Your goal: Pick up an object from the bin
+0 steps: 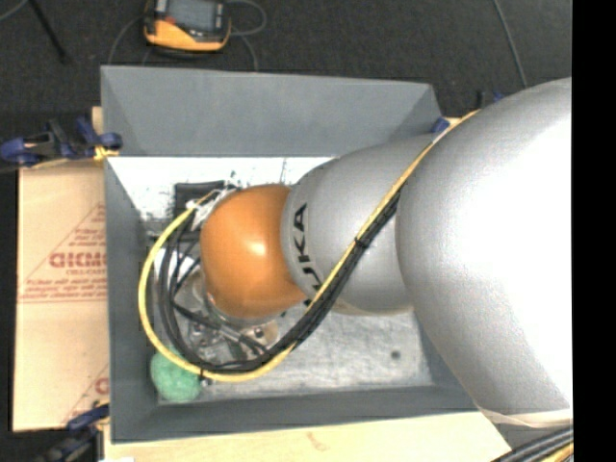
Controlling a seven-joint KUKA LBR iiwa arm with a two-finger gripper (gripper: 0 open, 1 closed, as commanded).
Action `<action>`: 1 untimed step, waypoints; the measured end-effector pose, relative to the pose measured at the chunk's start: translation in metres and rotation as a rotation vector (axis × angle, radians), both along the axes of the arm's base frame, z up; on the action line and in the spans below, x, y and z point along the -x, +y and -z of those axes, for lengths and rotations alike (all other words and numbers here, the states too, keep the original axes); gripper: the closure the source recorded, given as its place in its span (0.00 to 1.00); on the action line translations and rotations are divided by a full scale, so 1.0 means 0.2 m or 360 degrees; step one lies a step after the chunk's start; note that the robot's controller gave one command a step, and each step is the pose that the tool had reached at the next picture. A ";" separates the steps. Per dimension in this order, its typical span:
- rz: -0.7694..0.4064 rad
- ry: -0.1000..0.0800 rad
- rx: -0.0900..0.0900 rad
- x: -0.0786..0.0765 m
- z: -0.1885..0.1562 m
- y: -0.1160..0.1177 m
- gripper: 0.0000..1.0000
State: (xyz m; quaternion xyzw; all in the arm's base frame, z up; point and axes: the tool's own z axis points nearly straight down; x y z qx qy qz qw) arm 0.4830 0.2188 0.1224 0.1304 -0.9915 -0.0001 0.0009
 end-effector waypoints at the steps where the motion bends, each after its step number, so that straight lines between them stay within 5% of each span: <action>1: 0.0021 -0.0005 -0.0003 -0.07 -0.09 0.04 1.00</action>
Offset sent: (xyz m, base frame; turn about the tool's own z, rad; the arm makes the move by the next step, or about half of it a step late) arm -0.0072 -0.0174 0.0214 -0.0961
